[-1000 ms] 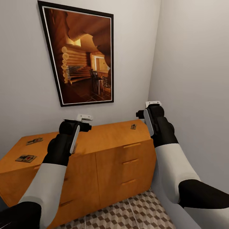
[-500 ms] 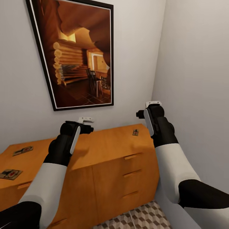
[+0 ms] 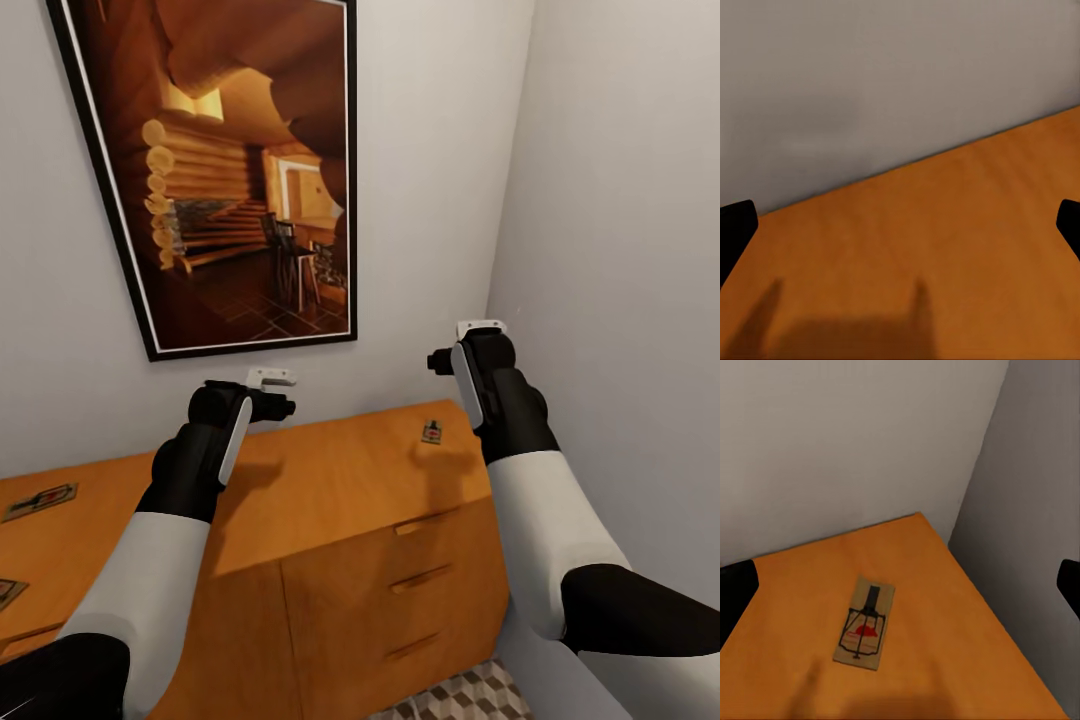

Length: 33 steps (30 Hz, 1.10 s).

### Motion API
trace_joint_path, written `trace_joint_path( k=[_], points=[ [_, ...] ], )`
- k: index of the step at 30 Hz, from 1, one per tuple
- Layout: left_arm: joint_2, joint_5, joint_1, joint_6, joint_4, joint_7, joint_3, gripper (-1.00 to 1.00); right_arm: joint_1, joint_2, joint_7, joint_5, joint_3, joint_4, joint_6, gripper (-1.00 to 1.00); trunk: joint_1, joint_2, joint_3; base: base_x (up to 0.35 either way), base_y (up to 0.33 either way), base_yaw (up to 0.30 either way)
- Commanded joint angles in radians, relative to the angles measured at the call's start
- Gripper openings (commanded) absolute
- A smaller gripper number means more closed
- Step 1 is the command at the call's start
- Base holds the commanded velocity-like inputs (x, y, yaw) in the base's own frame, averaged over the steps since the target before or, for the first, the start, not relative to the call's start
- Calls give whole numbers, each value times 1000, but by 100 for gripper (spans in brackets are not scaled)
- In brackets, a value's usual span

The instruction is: Take the four mousetraps from the cabinet in the bathroom and place them on the bathroom floor. Make sure all four end up on the same floor surface, and ensure that at least two of them are either under or directly next to the same bathroom sink.

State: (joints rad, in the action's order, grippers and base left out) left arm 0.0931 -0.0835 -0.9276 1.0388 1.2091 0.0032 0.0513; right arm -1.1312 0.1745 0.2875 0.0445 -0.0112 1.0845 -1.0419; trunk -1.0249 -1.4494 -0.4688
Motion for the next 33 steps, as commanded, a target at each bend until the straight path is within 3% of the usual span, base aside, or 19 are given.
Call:
trace_joint_path(
  k=[1, 10, 15, 33],
  points=[
    [0, -5, -1, 5, 1, 0, 1, 100, -1, 0, -1, 4, -2, -8, -5, 100, 0, -1, -1, 58, 0, 0],
    [-1, -2, -1, 8, -10, 1, 1, 100, -1, 0, -1, 5, 1, -149, -5, 100, 0, -1, -1, 22, 0, 0],
    [-1, -1, -1, 8, -42, 1, 1, 100, -1, 0, -1, 6, 2, -183, -5, 100, 0, -1, -1, 5, 0, 0],
    [-8, 5, -1, 8, -190, 0, 1, 100, -1, 0, -3, 4, 3, -189, -5, 100, 0, -1, -1, 1, 0, 0]
  ],
)
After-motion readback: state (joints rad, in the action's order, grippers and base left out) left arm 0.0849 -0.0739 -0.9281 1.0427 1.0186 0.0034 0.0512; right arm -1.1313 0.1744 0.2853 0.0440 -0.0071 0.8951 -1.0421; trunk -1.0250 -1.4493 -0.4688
